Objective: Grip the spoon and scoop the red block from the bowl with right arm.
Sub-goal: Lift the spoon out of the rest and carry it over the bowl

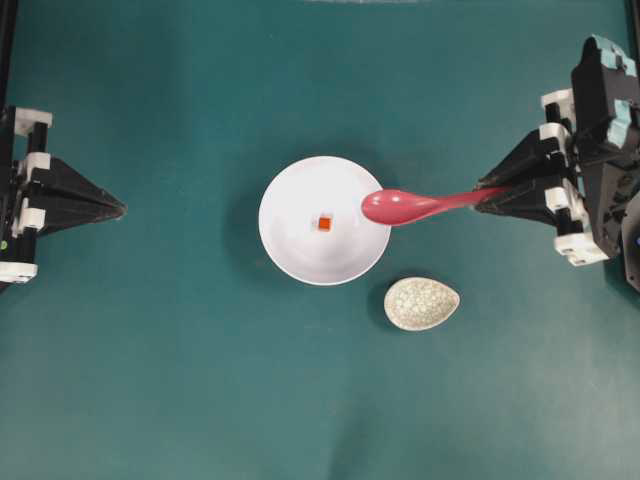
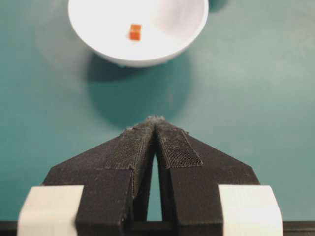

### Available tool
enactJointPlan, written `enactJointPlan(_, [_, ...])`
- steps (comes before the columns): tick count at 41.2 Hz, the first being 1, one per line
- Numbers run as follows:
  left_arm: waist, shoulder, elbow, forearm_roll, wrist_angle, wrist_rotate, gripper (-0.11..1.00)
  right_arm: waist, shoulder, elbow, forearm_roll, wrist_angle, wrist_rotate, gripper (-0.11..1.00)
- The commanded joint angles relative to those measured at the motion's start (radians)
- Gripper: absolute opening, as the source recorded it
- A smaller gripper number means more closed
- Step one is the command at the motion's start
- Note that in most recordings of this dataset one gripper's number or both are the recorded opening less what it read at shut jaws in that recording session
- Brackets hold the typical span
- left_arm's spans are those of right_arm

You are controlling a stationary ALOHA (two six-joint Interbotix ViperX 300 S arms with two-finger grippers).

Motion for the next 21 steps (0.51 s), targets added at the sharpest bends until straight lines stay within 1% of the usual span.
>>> enactJointPlan(1, [0.003, 0.006, -0.026, 0.002, -0.008, -0.002, 0.00, -0.023, 0.018, -0.060, 0.000, 0.014, 0.006, 0.24])
enactJointPlan(8, [0.003, 0.006, -0.025, 0.002, -0.005, 0.000, 0.00, -0.057, 0.077, -0.114, 0.000, 0.064, 0.020, 0.24])
enactJointPlan(14, [0.003, 0.006, -0.026, 0.003, -0.005, 0.006, 0.00, -0.060, 0.143, -0.160, 0.000, 0.132, 0.023, 0.24])
enactJointPlan(21, [0.009, 0.006, -0.025, 0.002, -0.005, 0.008, 0.00, -0.060, 0.236, -0.235, -0.002, 0.221, 0.025, 0.24])
